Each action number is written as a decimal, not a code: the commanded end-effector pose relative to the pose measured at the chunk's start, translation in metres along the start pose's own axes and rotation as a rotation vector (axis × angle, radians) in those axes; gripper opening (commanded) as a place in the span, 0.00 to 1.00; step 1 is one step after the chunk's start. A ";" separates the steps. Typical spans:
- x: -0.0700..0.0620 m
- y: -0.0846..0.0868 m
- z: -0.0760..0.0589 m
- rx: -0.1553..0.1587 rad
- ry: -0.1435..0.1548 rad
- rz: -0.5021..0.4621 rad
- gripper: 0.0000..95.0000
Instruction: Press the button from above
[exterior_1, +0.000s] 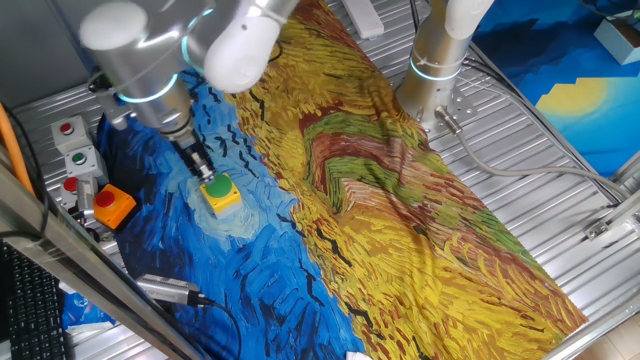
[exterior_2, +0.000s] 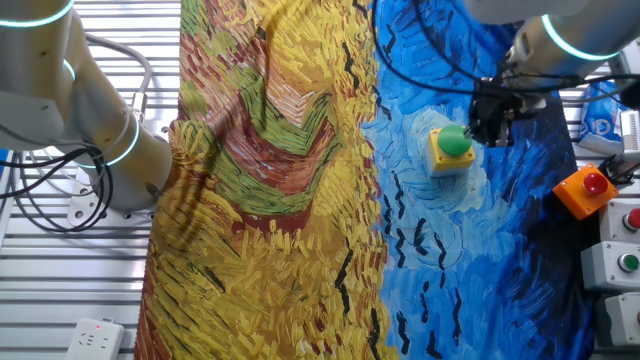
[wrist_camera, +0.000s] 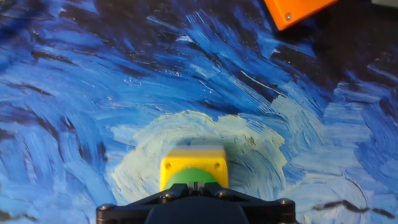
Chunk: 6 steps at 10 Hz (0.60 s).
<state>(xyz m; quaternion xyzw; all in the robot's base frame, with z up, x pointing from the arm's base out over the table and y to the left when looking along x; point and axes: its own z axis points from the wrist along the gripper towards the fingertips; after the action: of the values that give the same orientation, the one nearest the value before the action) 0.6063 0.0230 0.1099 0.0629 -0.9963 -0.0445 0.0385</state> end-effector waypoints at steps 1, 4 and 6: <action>0.006 -0.001 0.004 0.002 0.000 -0.008 0.00; 0.007 0.001 0.005 0.004 -0.003 -0.005 0.00; 0.007 0.001 0.005 0.003 -0.004 -0.004 0.00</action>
<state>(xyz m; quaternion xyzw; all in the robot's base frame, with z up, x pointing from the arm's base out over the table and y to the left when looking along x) 0.5991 0.0237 0.1055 0.0649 -0.9963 -0.0434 0.0369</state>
